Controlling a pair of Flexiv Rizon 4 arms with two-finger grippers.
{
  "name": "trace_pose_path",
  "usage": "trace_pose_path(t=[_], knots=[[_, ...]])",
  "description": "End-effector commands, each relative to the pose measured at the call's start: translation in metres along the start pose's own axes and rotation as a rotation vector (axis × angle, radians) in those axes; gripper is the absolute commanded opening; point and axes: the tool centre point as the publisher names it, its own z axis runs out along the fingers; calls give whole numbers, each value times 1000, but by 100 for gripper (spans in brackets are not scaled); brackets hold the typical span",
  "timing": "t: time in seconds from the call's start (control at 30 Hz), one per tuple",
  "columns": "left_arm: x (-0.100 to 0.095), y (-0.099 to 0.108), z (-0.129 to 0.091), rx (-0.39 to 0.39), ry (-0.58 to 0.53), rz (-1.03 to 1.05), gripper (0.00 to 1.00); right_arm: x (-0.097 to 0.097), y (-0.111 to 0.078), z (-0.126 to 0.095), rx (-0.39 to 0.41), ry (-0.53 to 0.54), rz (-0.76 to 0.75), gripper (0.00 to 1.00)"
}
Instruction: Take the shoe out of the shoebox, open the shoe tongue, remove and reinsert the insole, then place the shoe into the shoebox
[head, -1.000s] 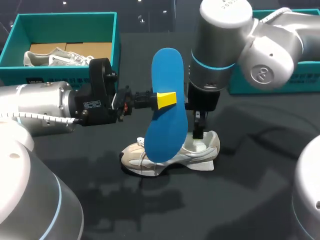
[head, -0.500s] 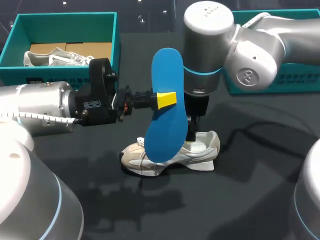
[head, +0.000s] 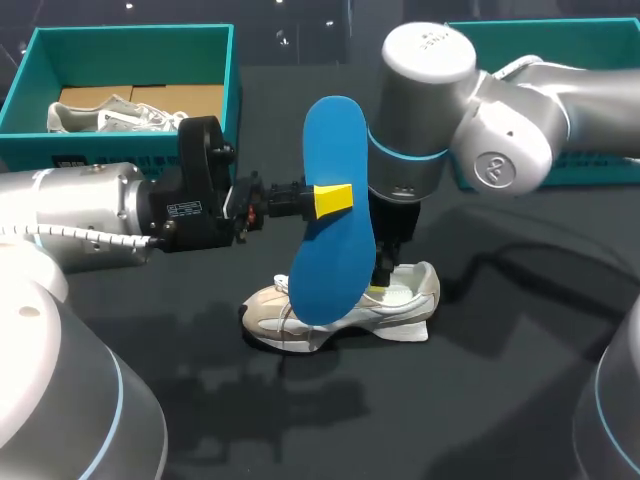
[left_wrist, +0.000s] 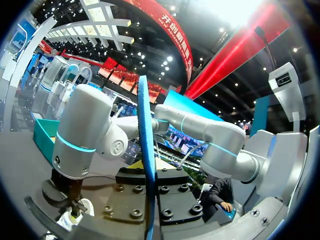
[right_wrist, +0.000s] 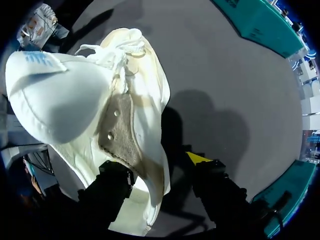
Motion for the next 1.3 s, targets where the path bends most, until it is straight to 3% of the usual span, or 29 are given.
trace_pose_path(t=[0.03,0.07,0.13,0.53,0.8,0.9,1.3], knots=[[2,2,-1,4,-3,1,0,-3,6,5,10,14,-4,39],[2,2,-1,4,-3,1,0,-3,6,5,13,17,-4,30],[2,2,-1,4,-3,1,0,-2,7,5,18,19,-5,0],[2,2,-1,4,-3,1,0,12,6,-11,38,16,3,0],[2,2,-1,4,-3,1,0,22,-2,-33,22,30,149,0],[2,2,-1,4,-3,1,0,27,-1,-43,-31,27,240,0],[2,2,-1,4,-3,1,0,27,-1,-43,-31,27,240,0]])
